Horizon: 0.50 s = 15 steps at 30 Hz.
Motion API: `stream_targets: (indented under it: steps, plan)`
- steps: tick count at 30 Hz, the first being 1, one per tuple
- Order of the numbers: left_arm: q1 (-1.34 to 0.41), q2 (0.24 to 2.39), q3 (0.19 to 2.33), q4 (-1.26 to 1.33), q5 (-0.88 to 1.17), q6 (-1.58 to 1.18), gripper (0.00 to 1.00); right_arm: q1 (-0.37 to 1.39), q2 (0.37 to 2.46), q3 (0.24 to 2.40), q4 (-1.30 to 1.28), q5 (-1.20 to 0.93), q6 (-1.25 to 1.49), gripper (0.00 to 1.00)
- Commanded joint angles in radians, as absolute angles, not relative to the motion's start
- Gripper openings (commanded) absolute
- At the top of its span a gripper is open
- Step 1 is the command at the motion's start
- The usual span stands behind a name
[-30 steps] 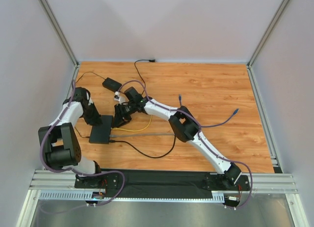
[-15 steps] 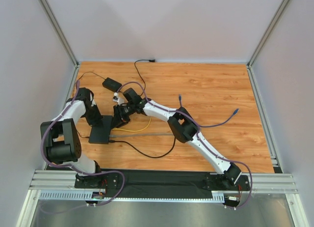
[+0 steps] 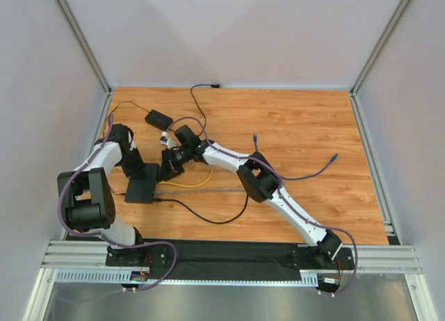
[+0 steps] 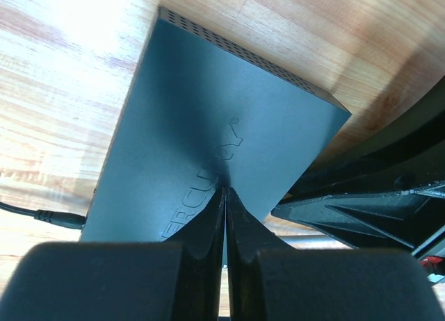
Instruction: Pull the plug from the switch port
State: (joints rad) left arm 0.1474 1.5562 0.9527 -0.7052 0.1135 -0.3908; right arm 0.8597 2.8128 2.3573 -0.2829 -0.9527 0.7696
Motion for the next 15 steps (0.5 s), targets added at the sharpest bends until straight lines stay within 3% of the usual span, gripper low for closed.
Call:
stream_targets:
  steps: [1, 3, 6, 11, 15]
  plan:
    - [0.14, 1.56, 0.976, -0.71, 0.117, -0.385, 0.07, 0.874, 2.853, 2.388, -0.256, -0.896, 0.807, 0.06]
    - [0.138, 1.562, 0.976, -0.709, 0.121, -0.383, 0.06, 0.876, 2.853, 2.391, -0.256, -0.888, 0.808, 0.0]
    - [0.132, 1.557, 0.982, -0.709, 0.124, -0.377, 0.06, 0.877, 2.85, 2.39, -0.262, -0.884, 0.804, 0.0]
    - [0.084, 1.546, 0.991, -0.696, 0.117, -0.388, 0.26, 0.874, 2.83, 2.353, -0.219, -0.899, 0.818, 0.0]
    - [0.072, 1.558, 0.996, -0.693, 0.098, -0.406, 0.26, 0.87, 2.819, 2.33, -0.19, -0.917, 0.83, 0.0]
